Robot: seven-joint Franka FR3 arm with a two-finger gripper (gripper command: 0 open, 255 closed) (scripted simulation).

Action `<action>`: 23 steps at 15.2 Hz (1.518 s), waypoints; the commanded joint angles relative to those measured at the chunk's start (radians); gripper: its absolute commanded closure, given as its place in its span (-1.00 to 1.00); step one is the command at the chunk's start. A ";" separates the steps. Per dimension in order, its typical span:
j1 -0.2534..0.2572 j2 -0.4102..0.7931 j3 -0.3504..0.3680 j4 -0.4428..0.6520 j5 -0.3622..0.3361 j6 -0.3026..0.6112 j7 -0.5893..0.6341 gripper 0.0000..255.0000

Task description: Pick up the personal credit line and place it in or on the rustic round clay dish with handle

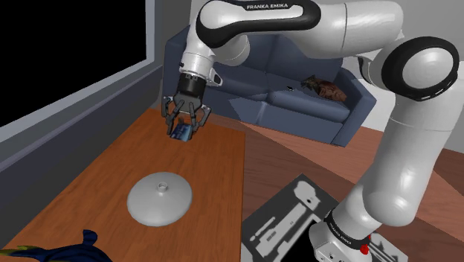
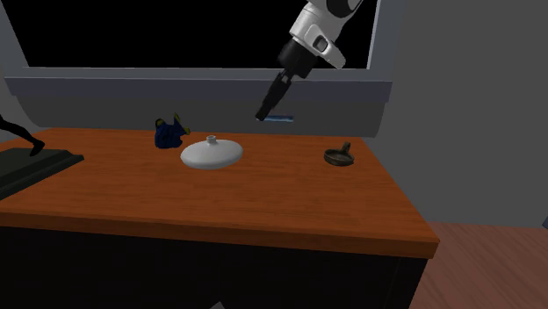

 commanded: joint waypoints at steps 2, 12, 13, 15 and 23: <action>-0.026 0.053 -0.023 0.088 -0.027 -0.059 -0.023 1.00; -0.077 0.345 -0.084 0.580 -0.125 -0.315 -0.057 1.00; -0.078 0.344 -0.084 0.565 -0.125 -0.302 -0.063 1.00; -0.079 0.342 -0.086 0.536 -0.125 -0.278 -0.074 1.00; -0.080 0.350 -0.092 0.444 -0.126 -0.187 -0.114 1.00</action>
